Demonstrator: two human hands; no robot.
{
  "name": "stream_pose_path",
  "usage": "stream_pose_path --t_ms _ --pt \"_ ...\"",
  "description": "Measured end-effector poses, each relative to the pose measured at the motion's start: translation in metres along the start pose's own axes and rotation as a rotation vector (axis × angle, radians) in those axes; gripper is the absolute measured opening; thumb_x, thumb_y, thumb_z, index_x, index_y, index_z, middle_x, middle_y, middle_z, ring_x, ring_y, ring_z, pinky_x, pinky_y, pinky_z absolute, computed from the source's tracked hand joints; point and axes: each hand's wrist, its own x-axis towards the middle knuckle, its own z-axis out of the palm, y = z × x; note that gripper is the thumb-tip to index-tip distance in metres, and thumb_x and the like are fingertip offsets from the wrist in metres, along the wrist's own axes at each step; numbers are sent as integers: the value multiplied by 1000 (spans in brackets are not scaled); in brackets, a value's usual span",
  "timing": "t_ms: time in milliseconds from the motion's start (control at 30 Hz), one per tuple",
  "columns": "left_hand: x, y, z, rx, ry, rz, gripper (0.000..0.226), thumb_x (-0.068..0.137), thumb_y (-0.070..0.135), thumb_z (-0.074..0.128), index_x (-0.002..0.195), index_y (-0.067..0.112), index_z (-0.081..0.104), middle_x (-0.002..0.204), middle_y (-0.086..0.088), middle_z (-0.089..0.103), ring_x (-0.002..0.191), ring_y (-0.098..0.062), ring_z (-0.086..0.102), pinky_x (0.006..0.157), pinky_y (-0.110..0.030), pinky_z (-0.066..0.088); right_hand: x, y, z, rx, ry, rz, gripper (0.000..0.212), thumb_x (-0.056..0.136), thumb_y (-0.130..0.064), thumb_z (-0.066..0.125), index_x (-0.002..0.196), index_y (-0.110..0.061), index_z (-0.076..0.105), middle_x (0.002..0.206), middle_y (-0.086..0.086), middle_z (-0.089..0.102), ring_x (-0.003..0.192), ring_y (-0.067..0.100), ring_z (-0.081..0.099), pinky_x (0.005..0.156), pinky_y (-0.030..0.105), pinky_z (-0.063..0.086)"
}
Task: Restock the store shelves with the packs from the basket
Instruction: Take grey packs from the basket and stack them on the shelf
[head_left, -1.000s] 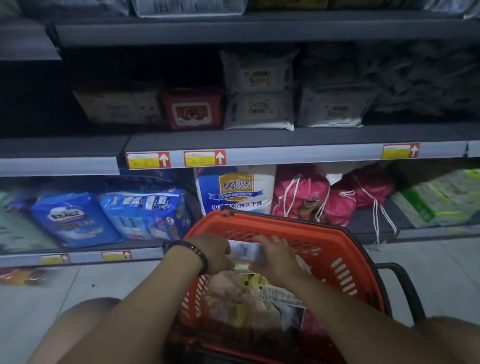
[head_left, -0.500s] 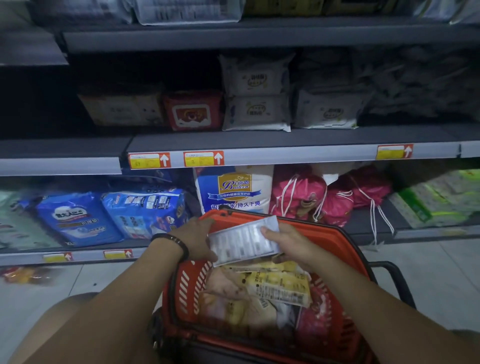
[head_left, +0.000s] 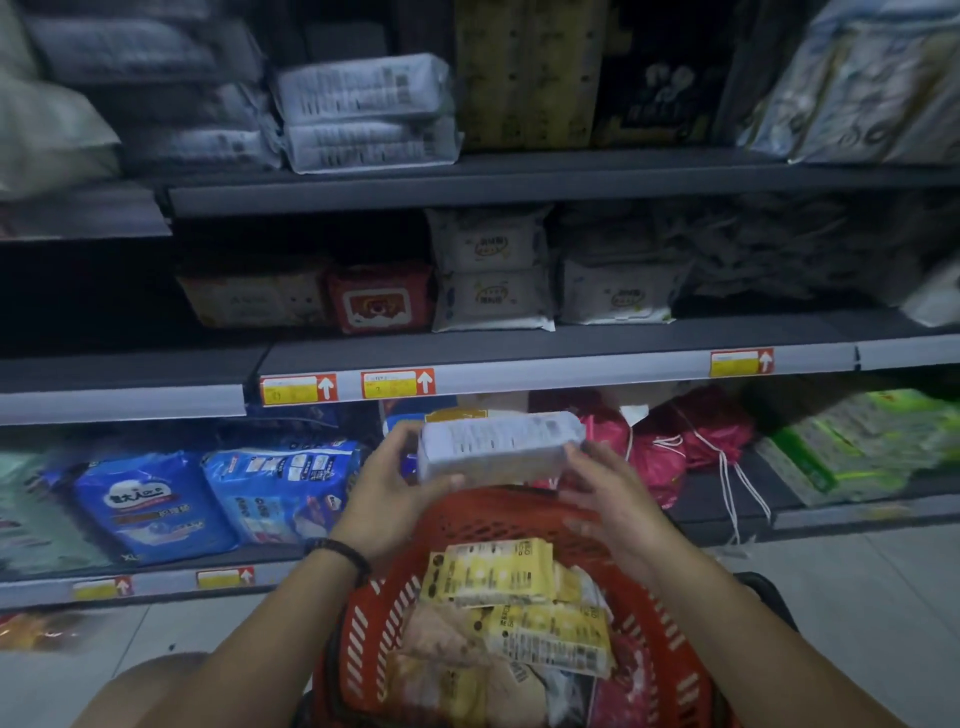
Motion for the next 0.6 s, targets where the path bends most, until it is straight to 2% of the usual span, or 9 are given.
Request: stream_pose_path --t_ms 100,200,233,300,333,400,433,500,600 --pt "-1 3 10 3 69 208 43 75 -1 88 100 24 65 127 15 67 127 -4 61 94 -22 57 -10 -13 9 343 -145 184 72 87 -75 61 133 -20 65 130 22 71 112 43 73 90 51 60" --pt "-2 8 14 17 67 245 42 78 -3 86 97 29 67 135 26 60 145 3 41 101 -20 51 -10 -14 16 425 -77 84 71 81 -54 77 135 -10 64 127 22 74 108 40 76 82 46 63" --pt "-2 11 15 6 76 238 45 80 -7 84 102 28 66 136 24 59 140 8 44 97 -16 52 -8 -12 17 457 -47 46 72 80 -44 81 140 -9 60 128 22 73 109 40 76 83 47 64" --pt "-2 15 18 -6 165 177 61 82 -19 75 119 26 58 135 10 58 113 13 62 79 -15 57 -6 -11 21 527 -24 -5 77 81 -25 83 149 -12 49 129 22 73 111 41 75 86 49 64" --pt "0 14 18 -36 219 117 69 82 -22 72 128 26 52 134 3 59 100 11 68 72 -16 58 -7 -13 23 553 -18 -33 73 84 -16 82 149 -14 47 128 22 74 111 42 75 88 51 63" --pt "3 13 18 -129 276 -6 69 85 -17 73 133 25 48 130 -5 66 90 1 74 68 -21 61 -9 -17 27 582 16 -86 48 90 -2 74 130 -19 54 123 22 76 106 41 76 91 55 59" --pt "4 13 18 -201 263 -50 63 87 -15 72 131 24 51 126 -9 70 91 -9 76 72 -27 63 -12 -20 30 590 21 -118 43 91 1 72 125 -19 55 121 23 76 104 41 76 94 57 58" --pt "4 18 20 -385 159 -96 57 86 -16 71 128 19 58 123 -14 74 103 -30 76 86 -44 62 -12 -22 33 588 23 -172 46 88 -1 74 128 -11 53 123 24 75 106 42 76 101 60 56" --pt "-7 31 24 -487 37 -52 66 76 0 84 132 19 58 123 -9 75 113 -32 73 96 -50 57 -14 -26 36 531 51 -252 33 92 -1 71 119 -9 53 121 26 75 107 43 76 102 60 56"
